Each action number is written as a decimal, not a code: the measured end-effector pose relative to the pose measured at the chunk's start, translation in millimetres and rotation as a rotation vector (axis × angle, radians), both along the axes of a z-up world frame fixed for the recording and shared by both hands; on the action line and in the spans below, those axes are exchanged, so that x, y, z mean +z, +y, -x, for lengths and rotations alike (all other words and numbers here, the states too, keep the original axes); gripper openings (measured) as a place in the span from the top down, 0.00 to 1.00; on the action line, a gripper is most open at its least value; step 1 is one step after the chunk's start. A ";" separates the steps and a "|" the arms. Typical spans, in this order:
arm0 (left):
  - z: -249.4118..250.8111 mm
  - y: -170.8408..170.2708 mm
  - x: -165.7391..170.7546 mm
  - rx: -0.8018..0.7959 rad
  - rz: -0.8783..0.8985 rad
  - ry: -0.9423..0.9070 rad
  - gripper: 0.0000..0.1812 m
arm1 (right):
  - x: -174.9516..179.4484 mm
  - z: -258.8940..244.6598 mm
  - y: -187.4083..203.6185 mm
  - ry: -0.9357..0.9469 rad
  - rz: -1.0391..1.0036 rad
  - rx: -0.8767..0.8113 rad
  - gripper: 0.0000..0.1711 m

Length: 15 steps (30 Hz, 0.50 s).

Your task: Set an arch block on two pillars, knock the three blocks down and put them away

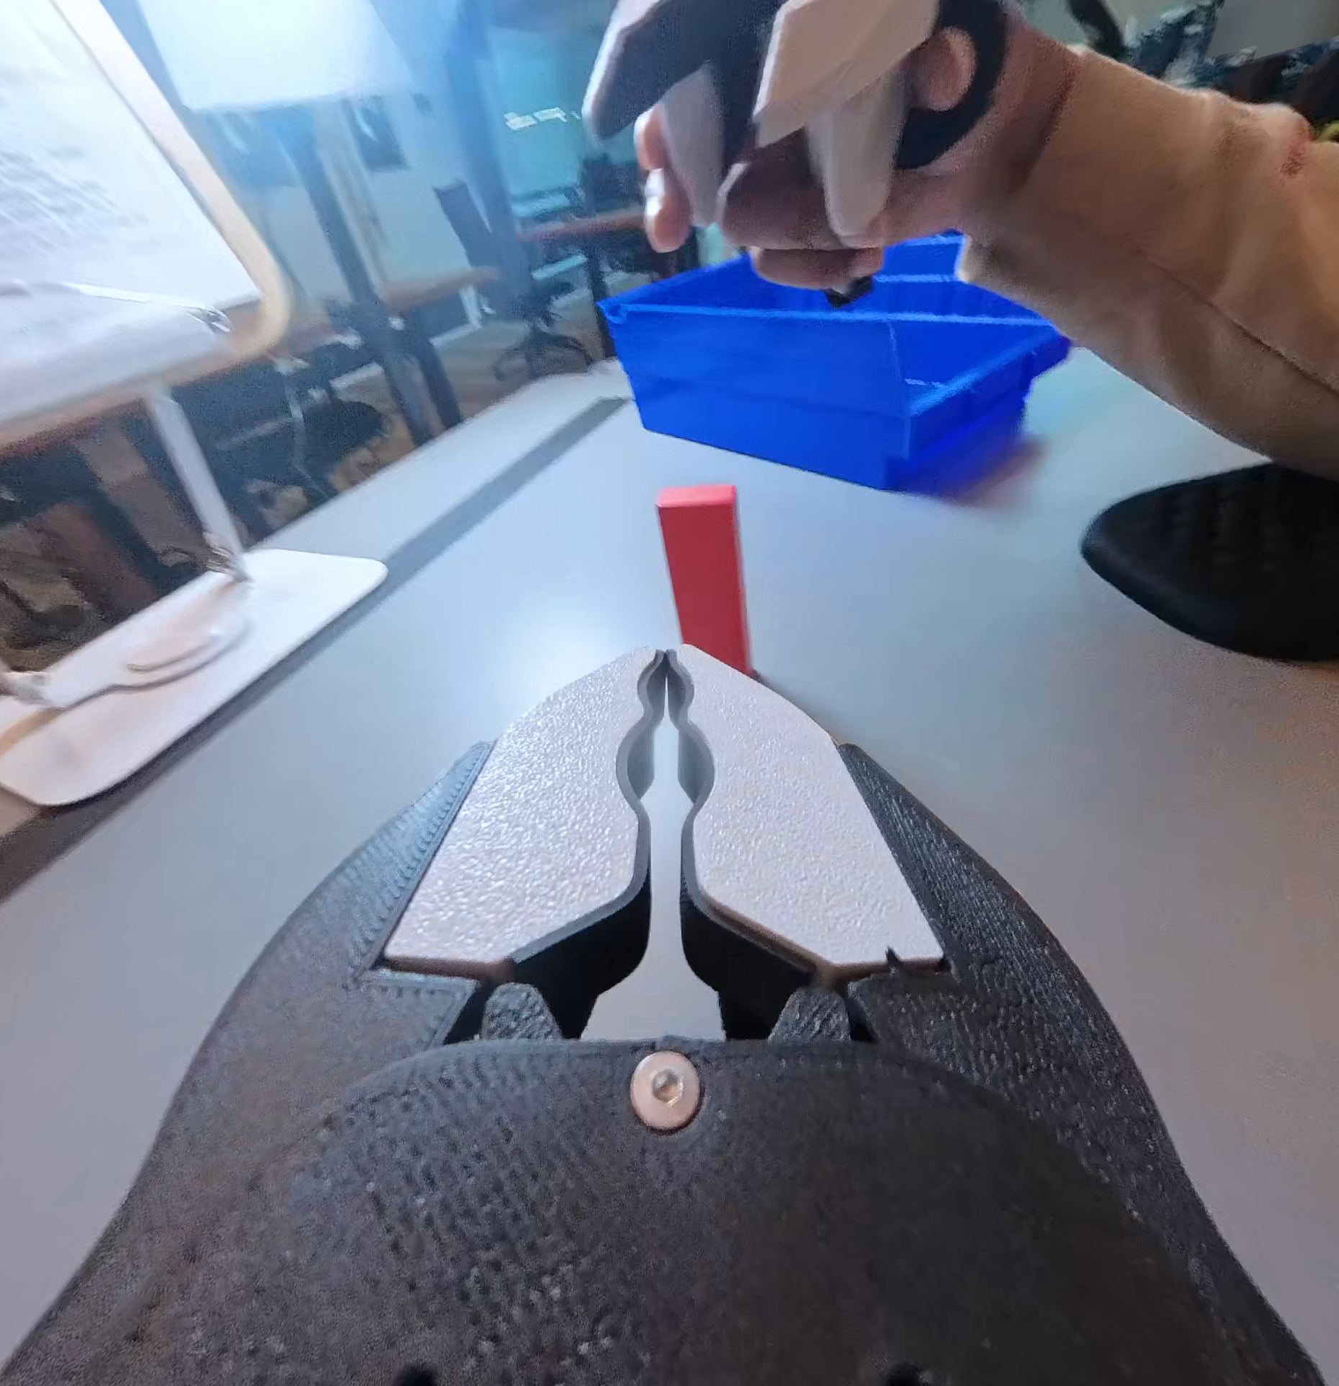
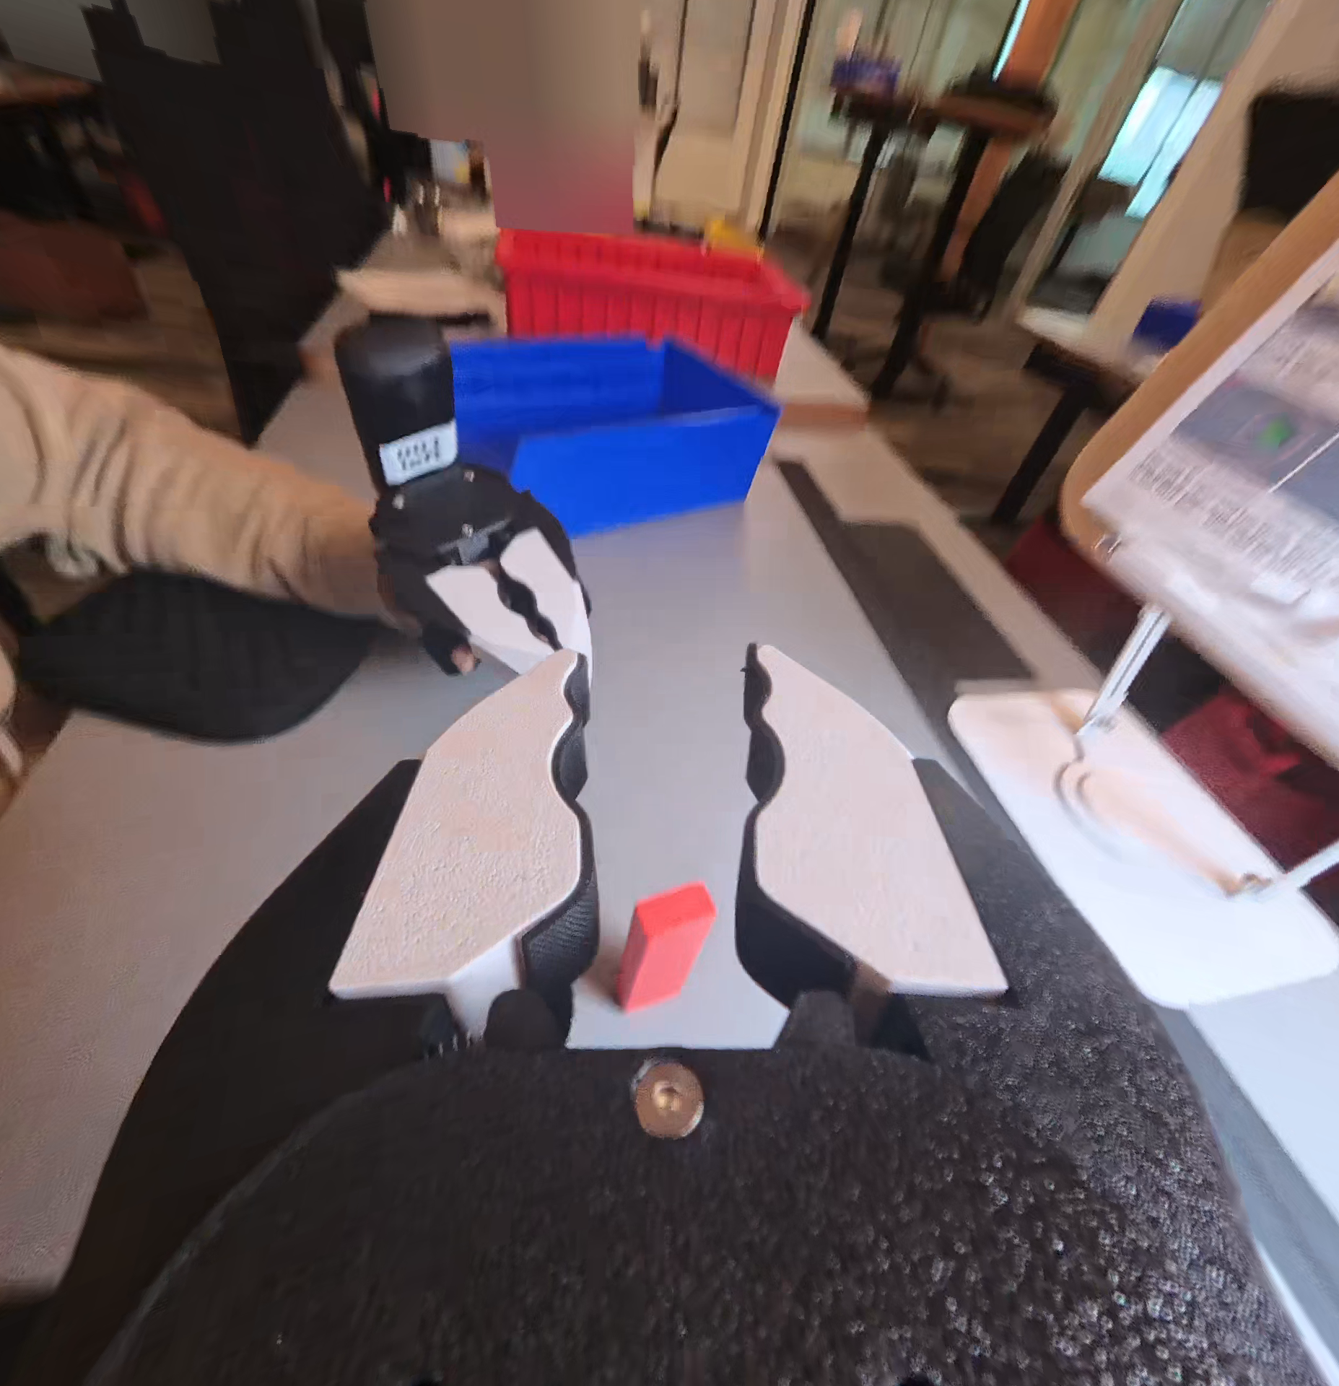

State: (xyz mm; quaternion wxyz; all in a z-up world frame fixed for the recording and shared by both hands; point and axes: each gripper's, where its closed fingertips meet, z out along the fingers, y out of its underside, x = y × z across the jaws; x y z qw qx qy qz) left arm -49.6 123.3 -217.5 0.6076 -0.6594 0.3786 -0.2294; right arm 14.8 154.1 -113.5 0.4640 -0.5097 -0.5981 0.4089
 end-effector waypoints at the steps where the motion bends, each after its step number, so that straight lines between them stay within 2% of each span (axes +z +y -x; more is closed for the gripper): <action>1: 8.8 2.9 13.5 0.050 -0.040 -0.009 1.00 | 16.8 -0.3 -2.5 0.070 -0.015 -0.024 0.80; 4: 47.0 5.1 67.4 0.215 -0.172 -0.009 1.00 | 37.0 -6.9 4.0 0.200 -0.022 -0.182 0.89; 8: 124.0 -9.5 130.5 0.429 -0.240 0.006 1.00 | -3.4 -29.0 10.7 0.176 0.019 -0.392 0.98; 11: 202.3 -16.0 141.9 0.597 -0.155 0.074 1.00 | -39.4 -45.5 -0.8 0.142 0.056 -0.445 1.00; 15: 309.3 -16.8 114.5 0.771 0.112 0.147 0.92 | -62.7 -63.2 -5.6 0.162 0.100 -0.484 1.00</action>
